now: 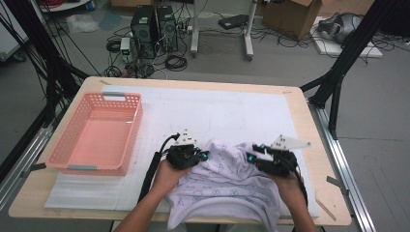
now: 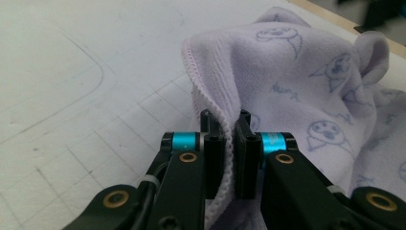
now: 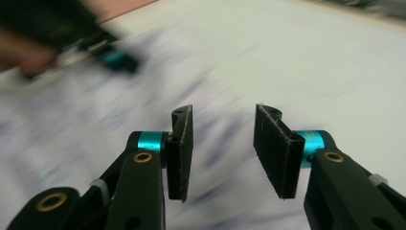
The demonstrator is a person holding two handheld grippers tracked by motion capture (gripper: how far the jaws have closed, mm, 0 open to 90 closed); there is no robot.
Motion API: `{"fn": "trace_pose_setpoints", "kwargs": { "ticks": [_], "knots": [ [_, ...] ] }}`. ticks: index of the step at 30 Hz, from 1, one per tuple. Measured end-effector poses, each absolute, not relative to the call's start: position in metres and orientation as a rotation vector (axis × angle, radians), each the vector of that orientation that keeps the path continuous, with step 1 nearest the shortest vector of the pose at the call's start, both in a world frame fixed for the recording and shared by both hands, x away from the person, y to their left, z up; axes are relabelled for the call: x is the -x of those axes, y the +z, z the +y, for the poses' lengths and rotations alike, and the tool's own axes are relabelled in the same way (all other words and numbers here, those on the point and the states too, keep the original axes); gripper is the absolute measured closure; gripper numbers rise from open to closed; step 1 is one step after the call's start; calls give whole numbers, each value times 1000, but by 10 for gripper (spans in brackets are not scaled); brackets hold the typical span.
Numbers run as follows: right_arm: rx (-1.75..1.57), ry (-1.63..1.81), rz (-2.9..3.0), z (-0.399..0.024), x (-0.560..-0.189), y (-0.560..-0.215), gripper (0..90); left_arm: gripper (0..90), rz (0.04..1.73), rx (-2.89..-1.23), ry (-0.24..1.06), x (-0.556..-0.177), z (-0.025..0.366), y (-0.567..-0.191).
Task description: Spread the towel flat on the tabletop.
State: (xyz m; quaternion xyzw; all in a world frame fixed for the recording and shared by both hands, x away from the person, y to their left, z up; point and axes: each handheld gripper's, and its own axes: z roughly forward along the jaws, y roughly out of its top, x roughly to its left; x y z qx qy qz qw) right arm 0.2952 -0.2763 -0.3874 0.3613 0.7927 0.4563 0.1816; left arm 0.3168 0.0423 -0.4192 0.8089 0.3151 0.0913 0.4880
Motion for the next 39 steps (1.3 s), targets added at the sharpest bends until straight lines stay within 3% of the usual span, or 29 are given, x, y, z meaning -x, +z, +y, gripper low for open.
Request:
{"fn": "trace_pose_setpoints", "kwargs": {
  "ticks": [3, 5, 6, 8, 9, 22, 24, 26, 28, 34, 39],
  "knots": [
    [-1149, 1185, 2237, -274, -329, -387, 508, 847, 772, -1945, 231, -314, 48, -419],
    [-1213, 1165, 2314, -269, -344, -397, 541, 847, 778, -1942, 247, -313, 53, -419],
    [-1213, 1133, 2365, -266, -348, -402, 603, 847, 784, -1935, 253, -313, 56, -419],
    [-1226, 1090, 2439, -265, -350, -409, 847, 847, 800, -1920, 265, -313, 63, -417],
    [-1210, 1089, 2448, -266, -348, -410, 859, 847, 806, -1910, 275, -313, 67, -416],
    [-1148, 1122, 2310, -305, -265, -421, 871, 840, 794, -1949, 218, -277, 99, -433],
    [-1137, 1124, 2309, -303, -259, -423, 871, 768, 800, -1939, 190, -278, 101, -432],
    [-1117, 1119, 2299, -300, -256, -423, 870, 551, 821, -1904, 152, -283, 102, -425],
    [-1100, 1107, 2296, -298, -255, -423, 869, 454, 816, -1861, 152, -290, 105, -412],
    [-1087, 1122, 2286, -299, -255, -425, 868, 421, 816, -1871, 172, -321, 87, -382],
    [-1091, 1134, 2279, -298, -257, -425, 863, 423, 852, -1953, 114, -347, 52, -394]
  ]
}}
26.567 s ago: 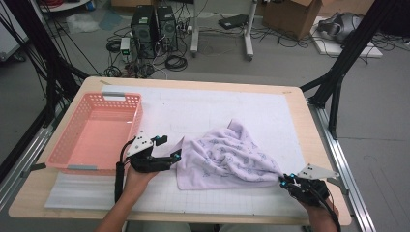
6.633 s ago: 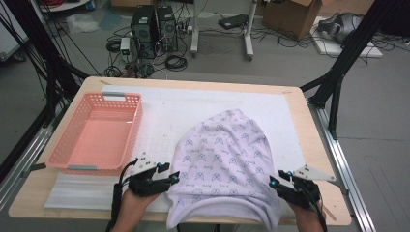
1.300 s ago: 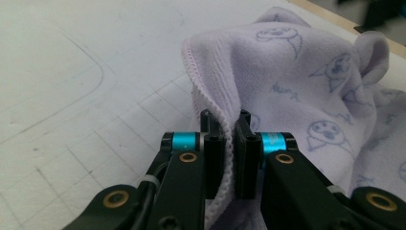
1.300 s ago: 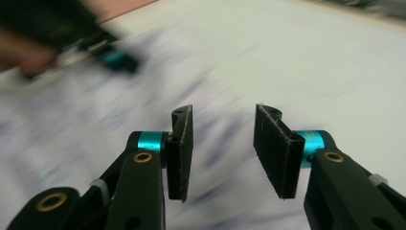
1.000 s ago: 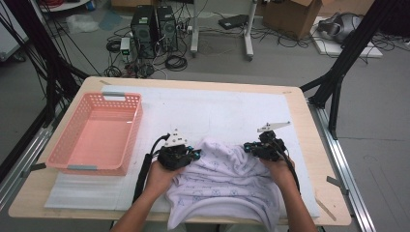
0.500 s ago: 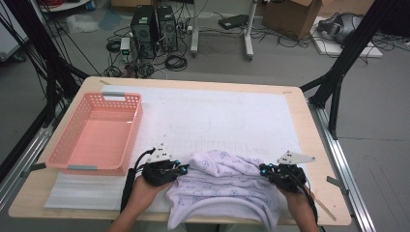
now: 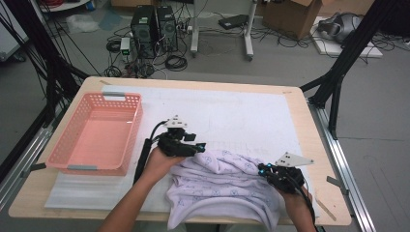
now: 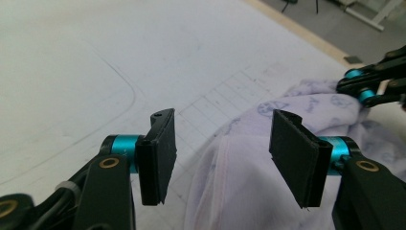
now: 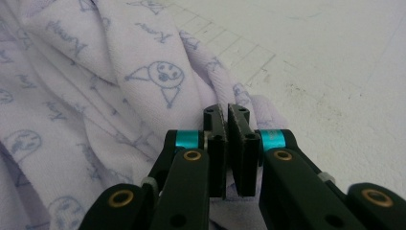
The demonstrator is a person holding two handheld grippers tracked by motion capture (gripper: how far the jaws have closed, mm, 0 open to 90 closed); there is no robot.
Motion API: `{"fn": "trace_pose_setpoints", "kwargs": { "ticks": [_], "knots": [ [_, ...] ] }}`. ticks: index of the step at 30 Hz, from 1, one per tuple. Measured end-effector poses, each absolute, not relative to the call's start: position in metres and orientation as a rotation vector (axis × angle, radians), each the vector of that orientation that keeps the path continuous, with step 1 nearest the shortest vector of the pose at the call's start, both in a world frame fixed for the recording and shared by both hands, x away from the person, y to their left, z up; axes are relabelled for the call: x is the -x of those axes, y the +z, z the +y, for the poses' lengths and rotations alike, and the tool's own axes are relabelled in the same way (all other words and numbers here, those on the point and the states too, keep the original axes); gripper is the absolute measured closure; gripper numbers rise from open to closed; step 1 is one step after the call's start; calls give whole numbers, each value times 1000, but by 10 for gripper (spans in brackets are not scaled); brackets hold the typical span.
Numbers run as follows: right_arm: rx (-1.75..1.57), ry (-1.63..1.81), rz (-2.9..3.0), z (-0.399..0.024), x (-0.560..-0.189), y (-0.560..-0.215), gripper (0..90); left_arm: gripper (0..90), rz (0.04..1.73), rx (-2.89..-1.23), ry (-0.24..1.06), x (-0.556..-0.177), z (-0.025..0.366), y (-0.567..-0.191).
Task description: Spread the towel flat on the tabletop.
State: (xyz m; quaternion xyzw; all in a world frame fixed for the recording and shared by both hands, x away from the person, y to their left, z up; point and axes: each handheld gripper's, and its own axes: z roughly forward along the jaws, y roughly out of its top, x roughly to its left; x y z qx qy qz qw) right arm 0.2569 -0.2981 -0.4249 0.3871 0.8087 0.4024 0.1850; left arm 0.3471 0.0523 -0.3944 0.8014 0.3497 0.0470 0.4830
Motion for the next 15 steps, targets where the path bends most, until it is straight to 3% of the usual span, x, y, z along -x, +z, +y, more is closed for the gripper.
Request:
{"fn": "trace_pose_setpoints", "kwargs": {
  "ticks": [5, 8, 9, 13, 15],
  "knots": [
    [-1114, 1166, 2275, -300, -258, -426, 854, 460, 843, -2064, 29, -347, 24, -417],
    [-1122, 1171, 2289, -301, -259, -425, 810, 783, 754, -2114, 74, -338, 17, -421],
    [-1120, 1177, 2285, -300, -261, -424, 781, 822, 759, -2113, 92, -336, 16, -421],
    [-1131, 1188, 2259, -301, -274, -409, 625, 847, 743, -2090, 132, -331, 20, -417],
    [-1144, 1214, 2228, -301, -283, -399, 590, 847, 731, -2077, 142, -329, 22, -415]
  ]
}}
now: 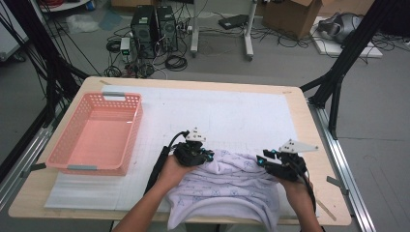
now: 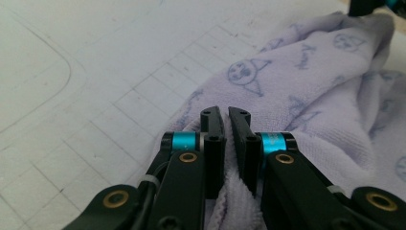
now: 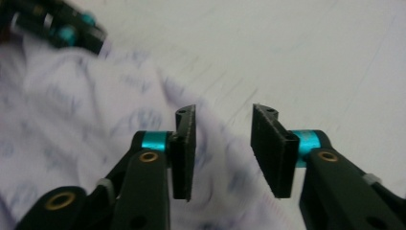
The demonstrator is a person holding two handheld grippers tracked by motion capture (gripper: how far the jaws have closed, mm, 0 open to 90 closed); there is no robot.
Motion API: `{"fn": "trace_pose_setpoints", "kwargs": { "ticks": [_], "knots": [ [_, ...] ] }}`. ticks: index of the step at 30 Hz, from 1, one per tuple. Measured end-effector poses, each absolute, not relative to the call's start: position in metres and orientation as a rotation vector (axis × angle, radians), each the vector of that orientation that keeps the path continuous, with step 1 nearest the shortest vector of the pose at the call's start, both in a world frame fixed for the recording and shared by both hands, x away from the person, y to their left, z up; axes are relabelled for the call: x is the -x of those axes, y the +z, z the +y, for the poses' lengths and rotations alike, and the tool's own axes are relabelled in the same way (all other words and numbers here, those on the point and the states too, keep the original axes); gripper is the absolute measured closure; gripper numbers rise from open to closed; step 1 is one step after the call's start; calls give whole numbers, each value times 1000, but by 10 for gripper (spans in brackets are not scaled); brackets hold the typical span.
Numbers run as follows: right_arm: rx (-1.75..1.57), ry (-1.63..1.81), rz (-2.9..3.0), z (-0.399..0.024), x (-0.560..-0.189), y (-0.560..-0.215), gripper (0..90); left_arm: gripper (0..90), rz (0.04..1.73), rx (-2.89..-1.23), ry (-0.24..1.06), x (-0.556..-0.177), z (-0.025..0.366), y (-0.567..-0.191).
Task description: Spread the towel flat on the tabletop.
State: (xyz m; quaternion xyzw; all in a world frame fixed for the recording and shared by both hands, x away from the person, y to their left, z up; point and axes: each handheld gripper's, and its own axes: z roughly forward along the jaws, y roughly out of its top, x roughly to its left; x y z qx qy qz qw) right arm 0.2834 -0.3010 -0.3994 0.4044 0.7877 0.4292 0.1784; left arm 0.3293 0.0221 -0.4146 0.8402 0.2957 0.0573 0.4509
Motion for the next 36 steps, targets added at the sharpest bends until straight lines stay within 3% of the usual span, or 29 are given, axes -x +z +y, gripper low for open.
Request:
{"fn": "trace_pose_setpoints", "kwargs": {
  "ticks": [2, 4, 9, 12, 13, 17, 20, 27, 30, 33, 35, 36],
  "knots": [
    [-1136, 1224, 2220, -299, -298, -391, 584, 847, 718, -2061, 157, -327, 25, -411],
    [-1164, 1224, 2254, -295, -314, -388, 636, 847, 715, -2037, 165, -325, 29, -409],
    [-1167, 1189, 2490, -273, -344, -403, 574, 847, 699, -1993, 221, -321, 42, -404],
    [-1131, 1122, 2641, -261, -345, -415, 581, 846, 706, -1991, 216, -320, 48, -405],
    [-1128, 1085, 2680, -258, -344, -418, 598, 846, 708, -2001, 216, -319, 50, -407],
    [-1094, 1047, 2715, -256, -341, -425, 839, 848, 721, -2015, 213, -317, 53, -411],
    [-1111, 1058, 2550, -262, -345, -417, 857, 849, 770, -1981, 262, -324, 59, -407],
    [-1190, 1040, 2164, -283, -368, -400, 864, 850, 879, -1875, 427, -348, 82, -384],
    [-1220, 1049, 2020, -291, -378, -393, 864, 849, 917, -1829, 450, -354, 89, -380],
    [-1270, 1080, 1910, -297, -385, -390, 860, 844, 916, -1891, 418, -353, 86, -390],
    [-1281, 1046, 1937, -295, -387, -393, 799, 831, 936, -1931, 379, -352, 83, -400],
    [-1294, 1026, 1958, -294, -387, -395, 700, 802, 952, -1938, 370, -351, 81, -408]
  ]
}}
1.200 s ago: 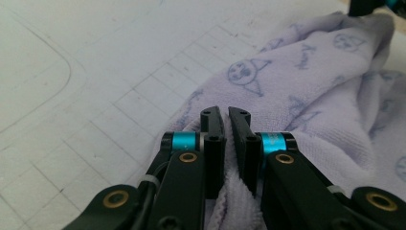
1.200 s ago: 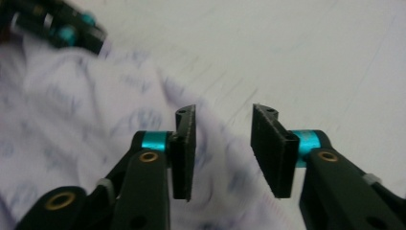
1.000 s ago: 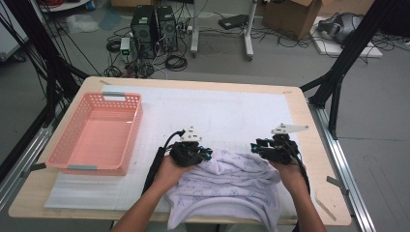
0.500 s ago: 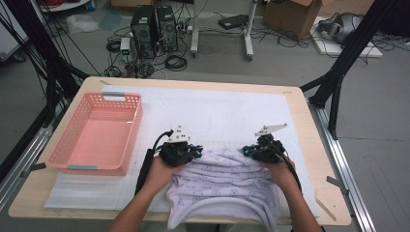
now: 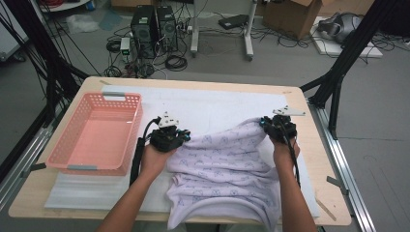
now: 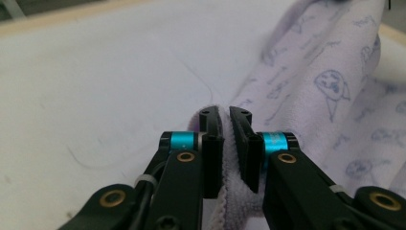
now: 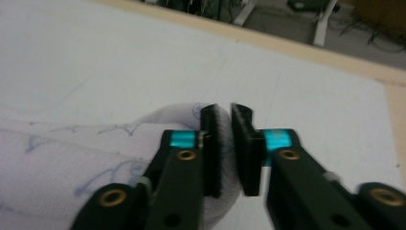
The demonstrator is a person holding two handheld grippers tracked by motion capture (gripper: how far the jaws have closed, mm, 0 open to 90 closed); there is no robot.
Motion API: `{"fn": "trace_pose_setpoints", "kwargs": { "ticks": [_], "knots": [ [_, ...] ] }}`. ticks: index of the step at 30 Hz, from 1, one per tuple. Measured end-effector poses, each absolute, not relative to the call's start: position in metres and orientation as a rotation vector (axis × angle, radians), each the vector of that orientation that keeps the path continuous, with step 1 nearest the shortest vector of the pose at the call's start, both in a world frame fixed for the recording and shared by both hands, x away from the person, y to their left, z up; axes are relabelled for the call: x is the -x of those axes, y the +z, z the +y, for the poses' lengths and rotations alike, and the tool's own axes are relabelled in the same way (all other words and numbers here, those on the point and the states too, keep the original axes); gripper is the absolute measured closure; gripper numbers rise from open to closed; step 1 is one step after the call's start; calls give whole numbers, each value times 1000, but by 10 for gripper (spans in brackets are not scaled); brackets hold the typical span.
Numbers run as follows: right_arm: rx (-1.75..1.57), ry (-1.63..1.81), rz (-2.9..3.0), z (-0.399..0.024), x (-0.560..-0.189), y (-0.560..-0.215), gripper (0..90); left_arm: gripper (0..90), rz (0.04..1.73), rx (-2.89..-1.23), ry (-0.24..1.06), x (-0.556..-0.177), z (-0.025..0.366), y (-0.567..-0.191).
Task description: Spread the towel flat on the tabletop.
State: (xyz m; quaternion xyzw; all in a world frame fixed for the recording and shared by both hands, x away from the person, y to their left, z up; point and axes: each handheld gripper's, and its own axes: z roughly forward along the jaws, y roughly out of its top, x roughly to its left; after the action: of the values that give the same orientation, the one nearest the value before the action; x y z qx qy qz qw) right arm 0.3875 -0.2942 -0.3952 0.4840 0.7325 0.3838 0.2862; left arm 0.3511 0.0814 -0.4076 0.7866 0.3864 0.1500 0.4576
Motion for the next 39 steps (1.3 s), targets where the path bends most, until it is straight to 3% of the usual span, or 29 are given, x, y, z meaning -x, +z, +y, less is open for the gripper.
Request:
{"fn": "trace_pose_setpoints", "kwargs": {
  "ticks": [4, 7, 10, 15, 18, 21, 23, 35, 36, 39],
  "knots": [
    [-1318, 1107, 1895, -303, -372, -387, 631, 507, 1017, -1907, 323, -353, 86, -421],
    [-1289, 1145, 1888, -314, -352, -380, 624, 452, 1032, -1866, 308, -355, 91, -420],
    [-1298, 1169, 1896, -325, -335, -382, 622, 450, 1025, -1924, 260, -355, 86, -425],
    [-1323, 1145, 2098, -321, -319, -416, 562, 480, 1065, -1935, 223, -356, 77, -438],
    [-1320, 1139, 2214, -308, -318, -436, 561, 609, 1060, -1991, 216, -355, 74, -446],
    [-1262, 1102, 2301, -297, -318, -447, 740, 828, 1019, -2018, 233, -350, 70, -445],
    [-1246, 1129, 2321, -297, -314, -446, 829, 847, 991, -2036, 248, -346, 68, -442],
    [-1197, 1203, 2322, -328, -233, -429, 836, 830, 896, -1916, 169, -285, 91, -446],
    [-1200, 1214, 2325, -328, -229, -428, 834, 797, 892, -1908, 168, -282, 92, -445],
    [-1206, 1236, 2305, -329, -224, -425, 729, 548, 903, -1885, 185, -286, 97, -437]
  ]
}}
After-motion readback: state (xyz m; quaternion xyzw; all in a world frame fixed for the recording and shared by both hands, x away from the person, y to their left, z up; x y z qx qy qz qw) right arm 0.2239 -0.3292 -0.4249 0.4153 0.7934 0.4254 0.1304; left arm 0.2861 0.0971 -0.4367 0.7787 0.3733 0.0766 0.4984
